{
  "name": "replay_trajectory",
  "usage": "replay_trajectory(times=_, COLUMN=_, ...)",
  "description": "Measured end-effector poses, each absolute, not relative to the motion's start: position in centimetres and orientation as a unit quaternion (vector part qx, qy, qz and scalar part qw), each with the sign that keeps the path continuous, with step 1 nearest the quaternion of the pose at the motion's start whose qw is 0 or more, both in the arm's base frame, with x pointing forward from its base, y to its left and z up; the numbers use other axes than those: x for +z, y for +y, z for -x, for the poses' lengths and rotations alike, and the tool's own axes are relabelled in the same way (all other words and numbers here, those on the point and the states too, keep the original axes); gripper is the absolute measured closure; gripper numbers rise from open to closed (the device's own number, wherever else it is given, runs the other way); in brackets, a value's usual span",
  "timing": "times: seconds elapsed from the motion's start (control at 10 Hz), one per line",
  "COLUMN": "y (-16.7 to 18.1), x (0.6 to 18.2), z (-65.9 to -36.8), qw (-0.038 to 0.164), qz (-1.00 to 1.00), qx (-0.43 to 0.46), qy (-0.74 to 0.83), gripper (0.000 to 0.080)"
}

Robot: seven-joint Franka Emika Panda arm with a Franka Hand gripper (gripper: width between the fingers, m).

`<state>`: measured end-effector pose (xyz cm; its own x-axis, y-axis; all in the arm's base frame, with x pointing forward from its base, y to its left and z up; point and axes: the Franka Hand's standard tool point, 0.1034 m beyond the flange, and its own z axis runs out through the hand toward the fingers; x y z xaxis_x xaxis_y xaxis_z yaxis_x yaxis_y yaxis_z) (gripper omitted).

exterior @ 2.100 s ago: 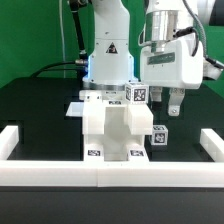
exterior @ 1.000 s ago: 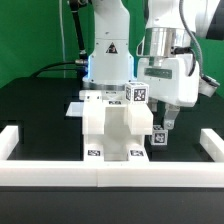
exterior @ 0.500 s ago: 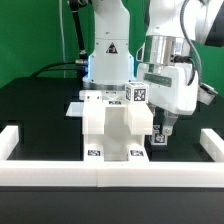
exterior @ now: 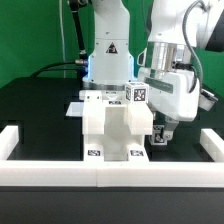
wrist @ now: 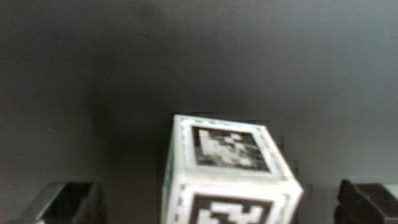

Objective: Assemble chair

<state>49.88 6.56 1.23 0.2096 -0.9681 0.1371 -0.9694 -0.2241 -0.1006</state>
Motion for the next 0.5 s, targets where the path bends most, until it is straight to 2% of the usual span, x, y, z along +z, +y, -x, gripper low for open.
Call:
replay_trajectory(times=0.3, y=6.52, x=0.73, z=-49.56, qw=0.009, qz=-0.779, qx=0.084, qy=-0.621, gripper=0.0151)
replay_trajectory(times=0.5, y=6.56, x=0.68, z=-49.52, qw=0.010, qz=-0.780, qx=0.084, qy=-0.620, gripper=0.0415)
